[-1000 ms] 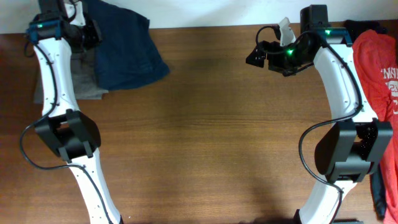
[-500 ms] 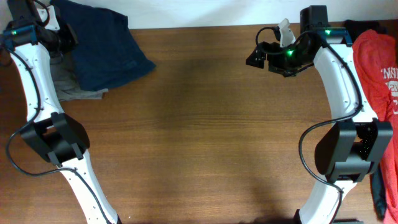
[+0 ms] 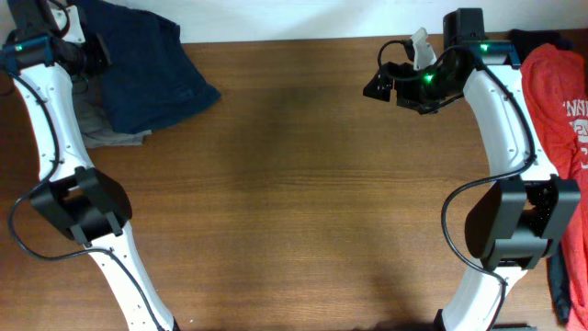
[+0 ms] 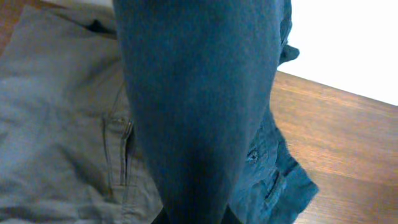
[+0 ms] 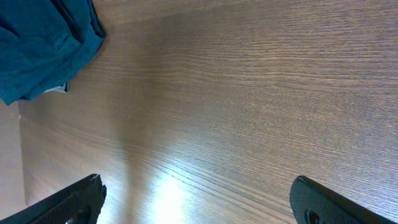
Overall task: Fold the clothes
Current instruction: 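Carry the jeans leftward onto the grey garment with the left gripper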
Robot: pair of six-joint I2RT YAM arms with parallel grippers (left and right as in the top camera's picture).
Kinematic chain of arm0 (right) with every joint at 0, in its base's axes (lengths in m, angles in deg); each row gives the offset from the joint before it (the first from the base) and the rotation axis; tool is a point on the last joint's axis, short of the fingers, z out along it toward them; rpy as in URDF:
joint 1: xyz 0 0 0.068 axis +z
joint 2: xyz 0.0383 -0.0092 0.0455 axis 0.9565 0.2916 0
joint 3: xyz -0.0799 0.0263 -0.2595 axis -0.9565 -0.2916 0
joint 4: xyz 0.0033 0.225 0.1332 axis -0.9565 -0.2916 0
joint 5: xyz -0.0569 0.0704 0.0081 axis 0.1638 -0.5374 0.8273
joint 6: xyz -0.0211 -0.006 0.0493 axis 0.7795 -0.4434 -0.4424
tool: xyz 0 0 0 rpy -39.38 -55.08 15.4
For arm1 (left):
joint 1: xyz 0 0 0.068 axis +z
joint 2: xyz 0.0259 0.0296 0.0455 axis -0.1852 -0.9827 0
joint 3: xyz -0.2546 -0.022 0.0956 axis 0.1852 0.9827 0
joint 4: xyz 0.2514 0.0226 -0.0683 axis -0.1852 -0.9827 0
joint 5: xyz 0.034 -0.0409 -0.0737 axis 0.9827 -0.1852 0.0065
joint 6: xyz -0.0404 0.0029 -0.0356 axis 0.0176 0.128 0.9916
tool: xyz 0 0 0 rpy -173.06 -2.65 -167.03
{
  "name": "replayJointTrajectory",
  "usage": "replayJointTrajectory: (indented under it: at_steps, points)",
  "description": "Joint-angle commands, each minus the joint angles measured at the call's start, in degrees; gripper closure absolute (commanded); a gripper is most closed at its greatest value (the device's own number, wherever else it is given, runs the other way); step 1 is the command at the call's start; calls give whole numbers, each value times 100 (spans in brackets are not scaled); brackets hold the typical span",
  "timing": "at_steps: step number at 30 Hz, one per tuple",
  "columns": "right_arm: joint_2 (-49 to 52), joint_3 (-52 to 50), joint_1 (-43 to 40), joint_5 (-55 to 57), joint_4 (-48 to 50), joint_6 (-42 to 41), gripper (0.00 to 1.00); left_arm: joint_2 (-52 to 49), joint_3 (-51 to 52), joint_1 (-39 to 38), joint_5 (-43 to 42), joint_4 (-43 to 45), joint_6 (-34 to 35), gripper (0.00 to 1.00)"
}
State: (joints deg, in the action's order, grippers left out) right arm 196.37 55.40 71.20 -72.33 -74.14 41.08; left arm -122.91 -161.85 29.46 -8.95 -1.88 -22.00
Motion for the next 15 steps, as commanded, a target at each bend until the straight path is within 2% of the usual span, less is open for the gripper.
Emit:
replayJointTrajectory:
  at_steps: [1,6,15]
  points:
    - [52,-31,-4,50,-13,81,1,608,-348,-4,-232,48,-127,100]
    - [52,-31,-4,50,-13,79,1,944,-354,13,-229,52,-146,100]
    - [52,-31,-4,48,-26,79,1,938,-352,13,-227,-13,-214,100]
